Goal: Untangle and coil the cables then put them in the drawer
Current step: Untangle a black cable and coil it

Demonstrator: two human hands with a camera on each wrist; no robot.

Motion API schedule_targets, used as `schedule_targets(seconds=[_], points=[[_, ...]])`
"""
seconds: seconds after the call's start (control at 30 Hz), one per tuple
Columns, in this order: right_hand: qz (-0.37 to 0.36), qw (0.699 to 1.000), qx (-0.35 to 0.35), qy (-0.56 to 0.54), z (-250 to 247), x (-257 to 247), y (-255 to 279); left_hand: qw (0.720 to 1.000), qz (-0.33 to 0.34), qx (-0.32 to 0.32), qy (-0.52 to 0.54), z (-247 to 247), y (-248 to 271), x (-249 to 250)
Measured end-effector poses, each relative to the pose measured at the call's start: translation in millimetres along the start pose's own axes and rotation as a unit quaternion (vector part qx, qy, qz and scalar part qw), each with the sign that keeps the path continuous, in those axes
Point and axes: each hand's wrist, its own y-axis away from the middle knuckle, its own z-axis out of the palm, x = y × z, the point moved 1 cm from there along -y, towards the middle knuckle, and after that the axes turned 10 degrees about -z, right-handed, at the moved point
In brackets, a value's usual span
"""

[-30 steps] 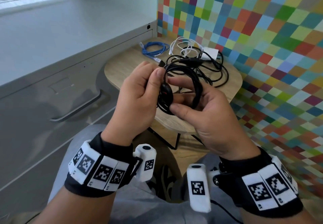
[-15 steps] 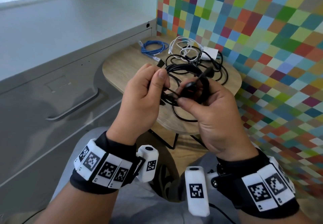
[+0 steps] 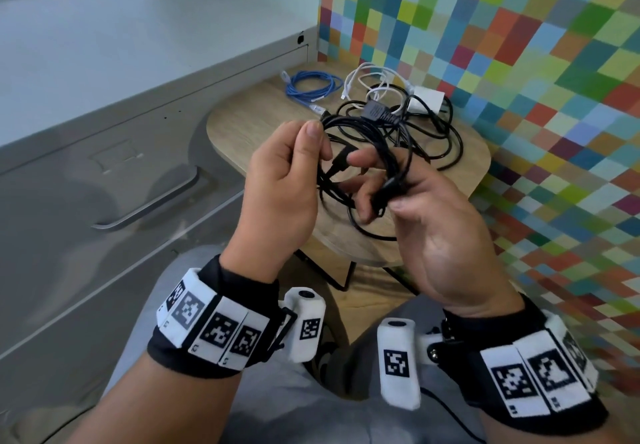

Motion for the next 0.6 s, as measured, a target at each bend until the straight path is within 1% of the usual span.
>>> schedule_targets(seconds=[0.17,0.23,0.3,0.37,0.5,0.6], points=[[-0.004,1.000,0.018,0.005,1,-1,3,0.999,0.033,0.033,0.009,0,5,10],[-0.012,0.999,0.030,-0.022,4,-3,4,0.998,0.046,0.049,0.016,1,7,13],[-0.002,0.997,0.063,-0.049,8,-6,5,0.997,0.050,0.062,0.020,3,10,13],[0.000,0.997,0.072,-0.016,12,-8,5,0.996,0.046,0.067,0.030,5,12,14],[-0.027,0.996,0.054,0.058,17,-10,6,0.994,0.068,0.083,0.004,6,14,17],[-0.054,0.991,0.079,0.092,18,-4,4,0.995,0.074,0.074,0.000,5,16,19]])
